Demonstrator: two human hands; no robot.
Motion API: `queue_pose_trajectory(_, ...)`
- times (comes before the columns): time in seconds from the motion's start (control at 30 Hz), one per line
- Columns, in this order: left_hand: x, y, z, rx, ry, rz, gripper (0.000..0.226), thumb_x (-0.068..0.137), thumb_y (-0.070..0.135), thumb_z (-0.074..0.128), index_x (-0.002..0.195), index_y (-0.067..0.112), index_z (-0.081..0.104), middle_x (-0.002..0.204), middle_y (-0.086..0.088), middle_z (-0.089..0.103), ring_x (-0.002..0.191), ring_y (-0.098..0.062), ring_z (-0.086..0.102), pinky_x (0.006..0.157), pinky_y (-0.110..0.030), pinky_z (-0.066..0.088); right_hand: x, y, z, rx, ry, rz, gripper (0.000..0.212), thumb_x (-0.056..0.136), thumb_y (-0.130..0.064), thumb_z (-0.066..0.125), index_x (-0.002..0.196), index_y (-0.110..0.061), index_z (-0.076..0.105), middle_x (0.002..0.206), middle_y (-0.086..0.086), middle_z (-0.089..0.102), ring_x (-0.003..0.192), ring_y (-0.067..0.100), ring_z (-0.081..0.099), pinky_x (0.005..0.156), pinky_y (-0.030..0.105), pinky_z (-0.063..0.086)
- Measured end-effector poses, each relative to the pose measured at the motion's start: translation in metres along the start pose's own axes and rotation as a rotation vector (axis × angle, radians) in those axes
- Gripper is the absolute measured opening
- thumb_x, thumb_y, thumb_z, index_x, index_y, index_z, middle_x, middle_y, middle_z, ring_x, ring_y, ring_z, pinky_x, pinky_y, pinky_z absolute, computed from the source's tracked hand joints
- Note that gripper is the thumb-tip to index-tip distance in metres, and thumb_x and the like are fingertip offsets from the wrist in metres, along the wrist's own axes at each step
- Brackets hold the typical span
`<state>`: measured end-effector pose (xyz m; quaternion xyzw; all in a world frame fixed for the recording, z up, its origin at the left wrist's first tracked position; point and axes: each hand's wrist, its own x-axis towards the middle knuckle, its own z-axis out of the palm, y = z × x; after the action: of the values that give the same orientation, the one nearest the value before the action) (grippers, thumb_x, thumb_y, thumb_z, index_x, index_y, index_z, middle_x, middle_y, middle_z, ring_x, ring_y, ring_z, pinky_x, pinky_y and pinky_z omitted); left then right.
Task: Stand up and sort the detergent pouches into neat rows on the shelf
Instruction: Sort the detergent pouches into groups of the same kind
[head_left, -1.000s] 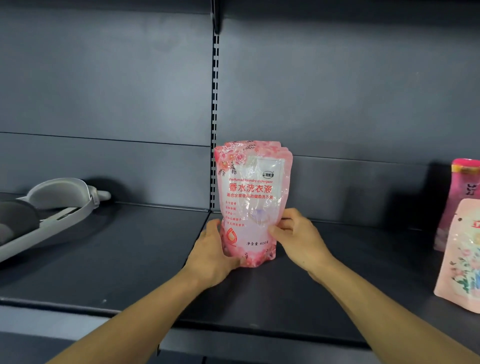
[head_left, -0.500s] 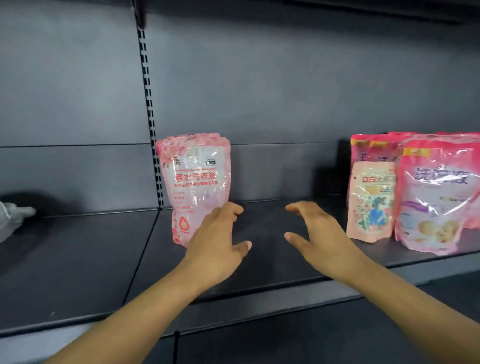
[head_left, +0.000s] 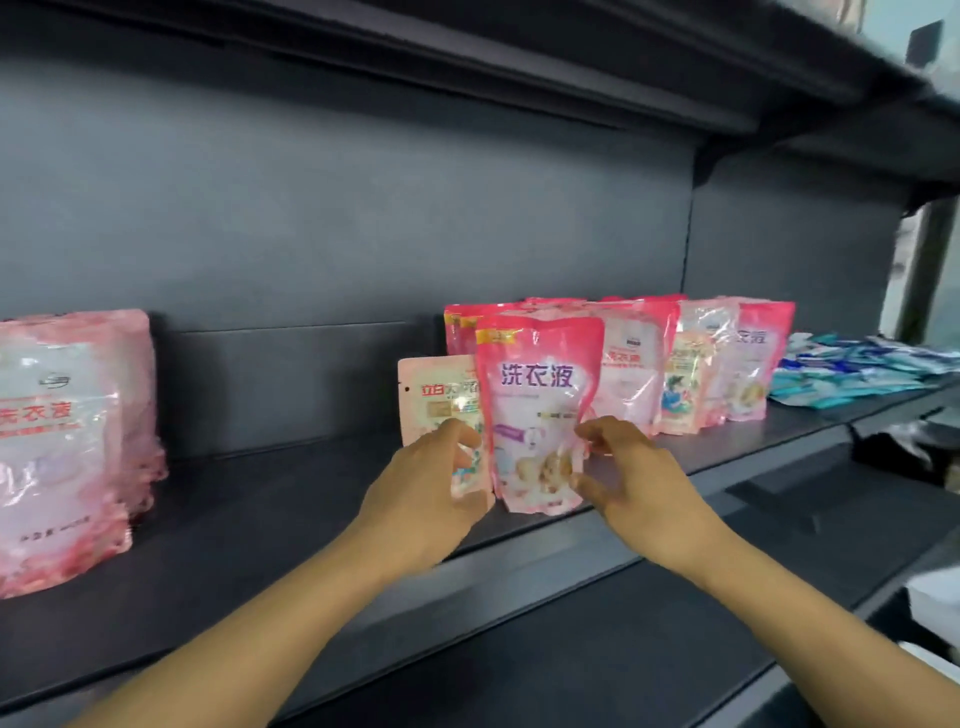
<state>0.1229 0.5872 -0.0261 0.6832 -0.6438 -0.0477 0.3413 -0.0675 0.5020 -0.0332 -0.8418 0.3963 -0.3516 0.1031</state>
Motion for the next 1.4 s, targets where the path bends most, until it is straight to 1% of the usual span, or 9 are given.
queue_pose_trajectory(0.37, 0.071, 0.111, 0.105, -0.035, 0.018, 0.012, 0.047, 0.083, 0.029, 0.065, 0.122, 0.031, 0.04, 0.117, 0.01, 0.051, 0.107, -0.008, 0.05, 0.096, -0.033, 0.044, 0.03, 0.148, -0.086, 0.132, 0.037, 0.135, 0.039, 0.088, -0.019, 0.061, 0.125, -0.015, 0.048, 0.121, 0.0, 0.055, 0.109, 0.014, 0.053, 0.082, 0.02, 0.038)
queue_pose_trajectory(0.67, 0.132, 0.128, 0.149, -0.075, 0.054, -0.034, 0.063, 0.084, 0.022, 0.065, 0.136, 0.021, 0.03, 0.136, 0.001, 0.043, 0.116, -0.011, 0.046, 0.085, -0.016, 0.034, 0.085, 0.186, -0.085, 0.207, 0.075, 0.11, 0.036, 0.089, -0.023, 0.06, 0.121, -0.016, 0.048, 0.11, -0.001, 0.057, 0.103, 0.015, 0.056, 0.08, 0.023, 0.042)
queue_pose_trajectory(0.9, 0.171, 0.116, 0.173, -0.086, 0.11, -0.046, 0.071, 0.084, 0.021, 0.064, 0.142, 0.022, 0.023, 0.142, 0.003, 0.034, 0.127, -0.013, 0.039, 0.097, -0.019, 0.032, 0.154, 0.189, -0.058, 0.313, 0.08, 0.08, 0.043, 0.089, -0.025, 0.061, 0.127, -0.014, 0.046, 0.11, 0.001, 0.057, 0.1, 0.019, 0.057, 0.079, 0.028, 0.048)
queue_pose_trajectory(1.03, 0.182, 0.112, 0.179, -0.086, 0.1, -0.04, 0.073, 0.086, 0.023, 0.063, 0.143, 0.026, 0.018, 0.144, 0.006, 0.029, 0.13, -0.011, 0.035, 0.097, -0.017, 0.028, 0.182, 0.19, -0.04, 0.386, 0.123, 0.049, 0.022, 0.091, -0.027, 0.057, 0.104, -0.01, 0.06, 0.094, 0.007, 0.066, 0.082, 0.023, 0.062, 0.071, 0.032, 0.051)
queue_pose_trajectory(1.1, 0.187, 0.11, 0.181, -0.081, 0.114, -0.033, 0.073, 0.086, 0.024, 0.062, 0.143, 0.027, 0.017, 0.145, 0.007, 0.027, 0.13, -0.01, 0.034, 0.095, -0.016, 0.027, 0.192, 0.191, -0.033, 0.437, 0.165, 0.051, 0.035, 0.095, -0.027, 0.052, 0.079, 0.003, 0.057, 0.071, 0.023, 0.058, 0.061, 0.025, 0.05, 0.06, 0.032, 0.043)
queue_pose_trajectory(1.2, 0.192, 0.11, 0.183, -0.087, 0.121, -0.063, 0.075, 0.086, 0.025, 0.063, 0.144, 0.028, 0.015, 0.144, 0.008, 0.026, 0.129, -0.009, 0.033, 0.095, -0.016, 0.028, 0.201, 0.194, -0.03, 0.636, 0.195, 0.126, 0.05, 0.096, -0.029, 0.049, 0.077, 0.017, 0.05, 0.078, 0.037, 0.06, 0.062, 0.034, 0.059, 0.065, 0.049, 0.054)
queue_pose_trajectory(1.27, 0.192, 0.11, 0.185, -0.085, 0.124, -0.079, 0.077, 0.085, 0.025, 0.063, 0.144, 0.028, 0.014, 0.142, 0.008, 0.026, 0.126, -0.008, 0.035, 0.1, -0.019, 0.03, 0.203, 0.197, -0.034, 0.816, 0.201, 0.242, 0.046, 0.096, -0.026, 0.048, 0.086, 0.018, 0.054, 0.096, 0.036, 0.063, 0.086, 0.047, 0.064, 0.078, 0.058, 0.053)
queue_pose_trajectory(1.33, 0.19, 0.113, 0.188, -0.1, 0.145, -0.083, 0.075, 0.085, 0.023, 0.064, 0.142, 0.029, 0.016, 0.136, 0.01, 0.029, 0.114, -0.002, 0.036, 0.095, -0.013, 0.027, 0.203, 0.205, -0.041, 0.991, 0.185, 0.328, 0.036, 0.097, -0.021, 0.047, 0.088, 0.011, 0.06, 0.1, 0.031, 0.066, 0.093, 0.043, 0.065, 0.081, 0.052, 0.055)
queue_pose_trajectory(1.4, 0.189, 0.117, 0.195, -0.129, 0.166, -0.103, 0.075, 0.084, 0.021, 0.066, 0.141, 0.028, 0.019, 0.13, 0.013, 0.03, 0.108, 0.003, 0.033, 0.092, -0.008, 0.023, 0.203, 0.219, -0.048, 1.083, 0.155, 0.361, 0.029, 0.096, -0.017, 0.047, 0.08, 0.0, 0.064, 0.087, 0.018, 0.071, 0.08, 0.032, 0.069, 0.067, 0.036, 0.059)
